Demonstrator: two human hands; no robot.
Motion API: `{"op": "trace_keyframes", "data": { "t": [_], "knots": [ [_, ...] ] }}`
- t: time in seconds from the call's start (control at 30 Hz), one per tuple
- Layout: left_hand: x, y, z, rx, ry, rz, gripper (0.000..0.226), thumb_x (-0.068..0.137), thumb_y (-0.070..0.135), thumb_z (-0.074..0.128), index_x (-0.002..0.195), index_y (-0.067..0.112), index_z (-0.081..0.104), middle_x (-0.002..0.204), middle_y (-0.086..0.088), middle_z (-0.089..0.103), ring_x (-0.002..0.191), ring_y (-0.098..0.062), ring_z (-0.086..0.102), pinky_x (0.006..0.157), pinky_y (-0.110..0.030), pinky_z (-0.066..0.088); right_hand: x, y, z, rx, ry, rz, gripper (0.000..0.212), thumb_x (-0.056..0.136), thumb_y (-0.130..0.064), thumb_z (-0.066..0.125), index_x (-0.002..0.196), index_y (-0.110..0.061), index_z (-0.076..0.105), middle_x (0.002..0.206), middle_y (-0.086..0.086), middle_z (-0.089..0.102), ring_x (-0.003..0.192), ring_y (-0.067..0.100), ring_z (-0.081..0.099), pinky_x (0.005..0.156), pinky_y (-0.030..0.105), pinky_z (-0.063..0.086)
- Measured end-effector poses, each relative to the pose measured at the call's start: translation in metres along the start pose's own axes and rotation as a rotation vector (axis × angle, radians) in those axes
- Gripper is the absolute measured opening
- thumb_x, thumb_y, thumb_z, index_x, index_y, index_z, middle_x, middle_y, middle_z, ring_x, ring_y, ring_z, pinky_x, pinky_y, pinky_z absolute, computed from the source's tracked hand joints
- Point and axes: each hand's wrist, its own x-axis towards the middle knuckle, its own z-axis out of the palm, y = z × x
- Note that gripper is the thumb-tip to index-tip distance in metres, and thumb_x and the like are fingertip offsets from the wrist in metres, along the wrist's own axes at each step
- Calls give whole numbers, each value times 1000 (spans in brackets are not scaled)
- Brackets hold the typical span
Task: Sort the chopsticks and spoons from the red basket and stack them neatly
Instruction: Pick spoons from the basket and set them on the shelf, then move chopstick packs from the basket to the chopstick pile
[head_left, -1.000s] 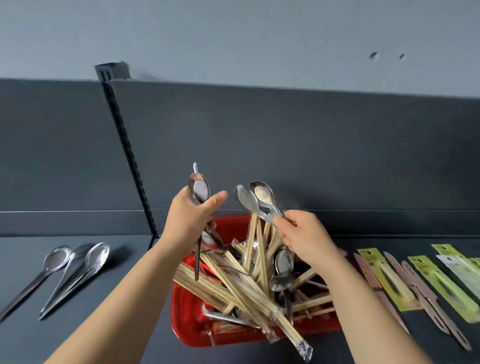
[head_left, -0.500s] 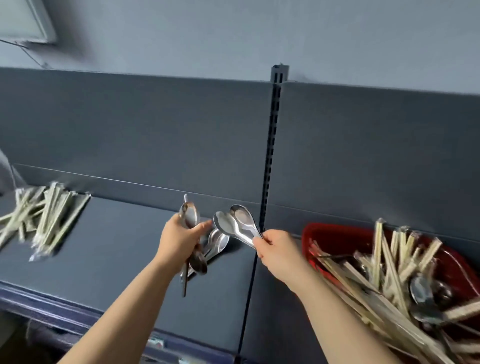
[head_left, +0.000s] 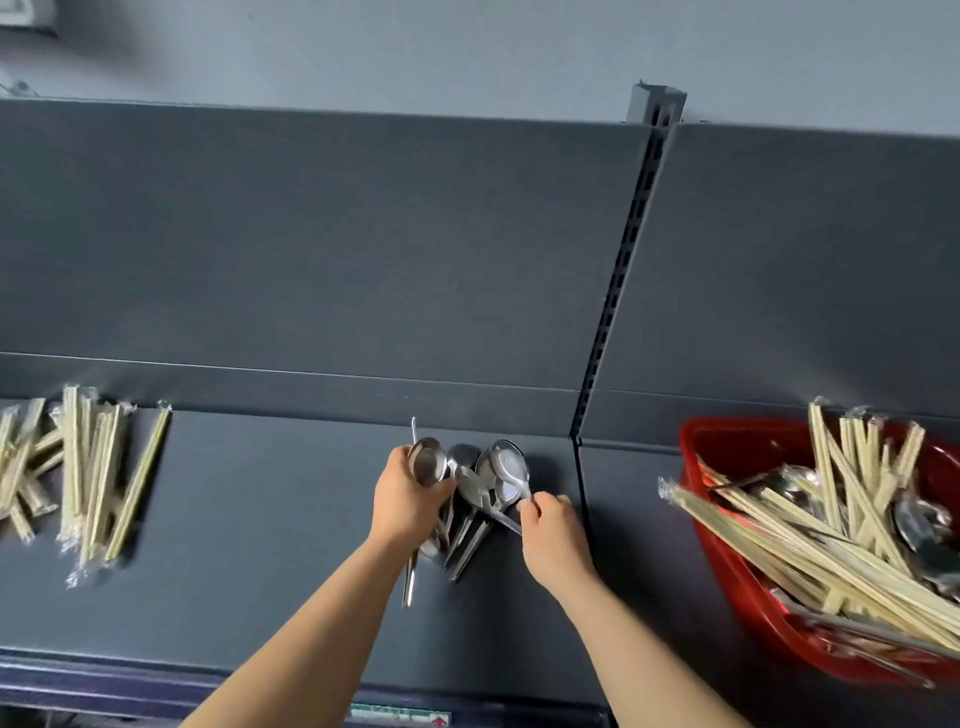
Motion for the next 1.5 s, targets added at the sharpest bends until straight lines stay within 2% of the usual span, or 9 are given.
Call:
{"op": "trace_keyframes", "data": {
  "t": [0.13, 0.27, 0.57, 0.8, 0.9, 1.0, 1.17, 1.33, 1.5],
  "knots": [
    [2, -7, 2, 19, -5, 29, 53, 81, 14, 72, 128, 11, 49, 115, -4, 57, 100, -21, 56, 81, -25, 38, -3, -1, 6, -126, 50, -19, 23, 100, -12, 33, 104, -5, 55, 114, 14, 53, 104, 31, 51, 89, 33, 36],
    [-1, -10, 4, 36, -32, 51, 56, 84, 10, 67, 134, 9, 43, 135, -11, 41, 120, -24, 45, 98, -26, 33, -7, 0, 5, -56, 44, -9, 43, 101, -13, 33, 144, -6, 35, 136, 14, 43, 124, 28, 42, 105, 34, 33],
    [-14, 26, -7, 180, -2, 245, 53, 90, 20, 63, 138, 6, 45, 145, -11, 40, 135, -29, 32, 111, -37, 28, -28, -2, -54, 146, 59, -10, 43, 101, -22, 45, 143, -12, 43, 145, 4, 47, 133, 18, 44, 109, 28, 32],
    [-49, 102, 11, -103, -179, 438, 19, 91, 26, 63, 109, 27, 61, 112, 8, 64, 100, -6, 63, 80, -14, 47, -66, 7, -160, 248, 246, -162, 32, 99, -24, 50, 130, -22, 58, 119, -18, 60, 100, -14, 52, 82, -3, 37],
    [-64, 126, 50, -65, -329, 506, 19, 90, 27, 64, 109, 25, 63, 109, 9, 66, 102, -7, 62, 89, -26, 50, -68, 31, -204, 232, 344, -128, 28, 99, -25, 51, 124, -25, 62, 112, -23, 59, 97, -16, 52, 83, 0, 38],
    [-78, 136, 98, 56, -430, 563, 30, 88, 30, 67, 115, 20, 62, 116, 7, 64, 108, -6, 58, 88, -17, 43, -64, 68, -236, 213, 378, -26, 31, 97, -29, 53, 126, -22, 62, 119, -16, 61, 110, -1, 55, 88, 12, 38],
    [-90, 136, 155, 237, -495, 372, 55, 81, 40, 73, 126, 15, 55, 118, -1, 59, 104, -16, 58, 84, -28, 47, -53, 128, -267, -119, 227, 175, 48, 90, -41, 61, 129, -14, 58, 129, 4, 62, 118, 21, 58, 95, 33, 46],
    [-90, 137, 178, 60, -442, 255, 21, 72, 21, 82, 82, 14, 65, 51, 4, 62, 38, -5, 49, 40, -19, 41, -45, 159, -278, -365, 13, 238, 51, 67, -54, 69, 105, -20, 64, 104, 0, 68, 92, 18, 66, 79, 35, 55],
    [-95, 145, 198, -408, -379, 29, 19, 76, 11, 81, 86, 8, 66, 68, -2, 69, 51, -6, 61, 48, -17, 49, -28, 181, -289, -125, -107, 170, 45, 74, -30, 78, 115, -34, 59, 108, -10, 53, 100, 10, 57, 79, 26, 50]
  ]
}}
